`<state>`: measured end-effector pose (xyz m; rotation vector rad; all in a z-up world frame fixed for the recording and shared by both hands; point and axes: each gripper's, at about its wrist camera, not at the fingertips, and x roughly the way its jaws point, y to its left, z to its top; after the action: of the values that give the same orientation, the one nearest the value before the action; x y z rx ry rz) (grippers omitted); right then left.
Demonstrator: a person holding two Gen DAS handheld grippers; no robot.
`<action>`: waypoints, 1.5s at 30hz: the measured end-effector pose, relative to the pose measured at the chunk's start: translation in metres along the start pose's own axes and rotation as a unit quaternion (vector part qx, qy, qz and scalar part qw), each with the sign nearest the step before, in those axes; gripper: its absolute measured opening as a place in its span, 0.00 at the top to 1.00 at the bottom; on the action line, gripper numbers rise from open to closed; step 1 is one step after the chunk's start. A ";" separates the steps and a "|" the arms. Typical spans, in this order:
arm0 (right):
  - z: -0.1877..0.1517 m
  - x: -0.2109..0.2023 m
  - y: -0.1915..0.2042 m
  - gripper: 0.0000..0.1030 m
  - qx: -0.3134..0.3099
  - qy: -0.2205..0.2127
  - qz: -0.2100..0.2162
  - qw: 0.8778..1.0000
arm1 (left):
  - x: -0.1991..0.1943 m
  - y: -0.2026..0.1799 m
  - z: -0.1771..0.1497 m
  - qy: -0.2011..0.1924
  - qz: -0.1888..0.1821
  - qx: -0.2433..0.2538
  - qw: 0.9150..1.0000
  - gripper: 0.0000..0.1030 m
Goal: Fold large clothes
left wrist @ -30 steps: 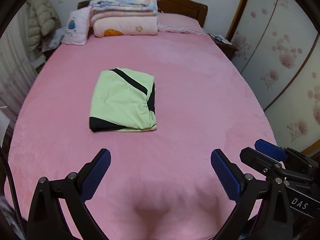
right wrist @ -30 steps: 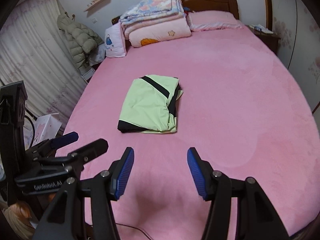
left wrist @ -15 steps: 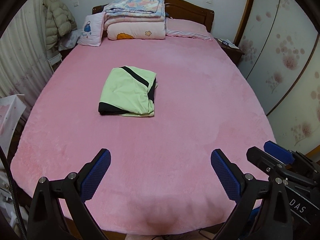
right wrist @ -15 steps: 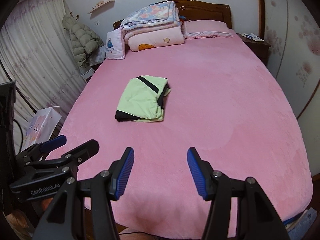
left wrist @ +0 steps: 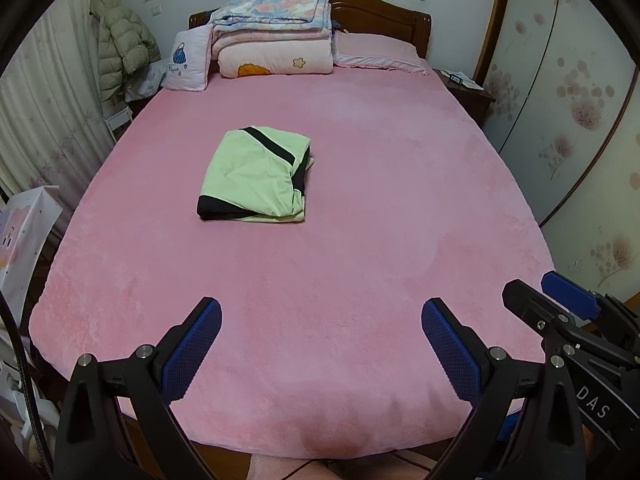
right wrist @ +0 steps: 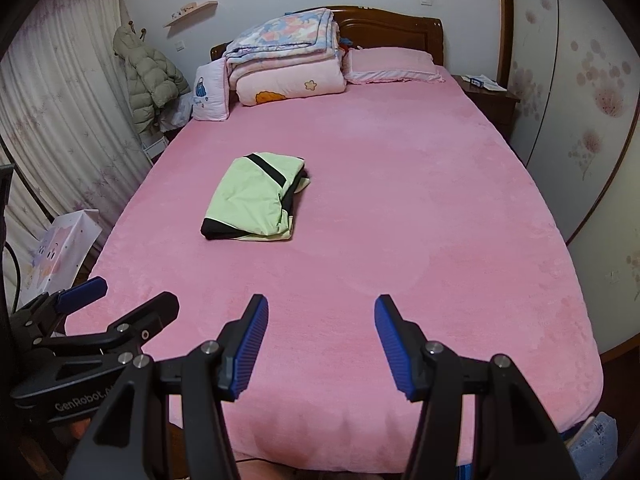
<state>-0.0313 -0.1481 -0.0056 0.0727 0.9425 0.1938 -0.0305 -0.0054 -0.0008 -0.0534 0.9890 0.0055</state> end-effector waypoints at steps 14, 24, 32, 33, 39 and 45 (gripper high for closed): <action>-0.004 0.003 -0.006 0.46 -0.005 0.002 0.004 1.000 | 0.004 -0.004 0.002 0.010 0.014 -0.009 1.000 0.03; -0.003 0.002 -0.006 0.46 -0.011 -0.002 0.005 1.000 | 0.007 -0.008 0.004 0.012 0.017 -0.012 1.000 0.03; -0.004 0.003 -0.008 0.46 -0.010 0.002 0.006 1.000 | 0.011 -0.011 0.005 0.017 0.020 -0.011 1.000 0.03; -0.004 0.004 -0.009 0.46 -0.009 0.003 0.006 1.000 | 0.011 -0.012 0.006 0.018 0.021 -0.011 1.000 0.03; -0.003 0.007 -0.011 0.46 -0.009 0.004 0.005 1.000 | 0.013 -0.015 0.008 0.019 0.022 -0.010 1.000 0.03; -0.003 0.007 -0.012 0.46 -0.009 0.005 0.005 1.000 | 0.014 -0.018 0.009 0.023 0.022 -0.009 0.999 0.03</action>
<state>-0.0282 -0.1583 -0.0143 0.0610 0.9502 0.2126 -0.0148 -0.0228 -0.0074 -0.0487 1.0351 0.0540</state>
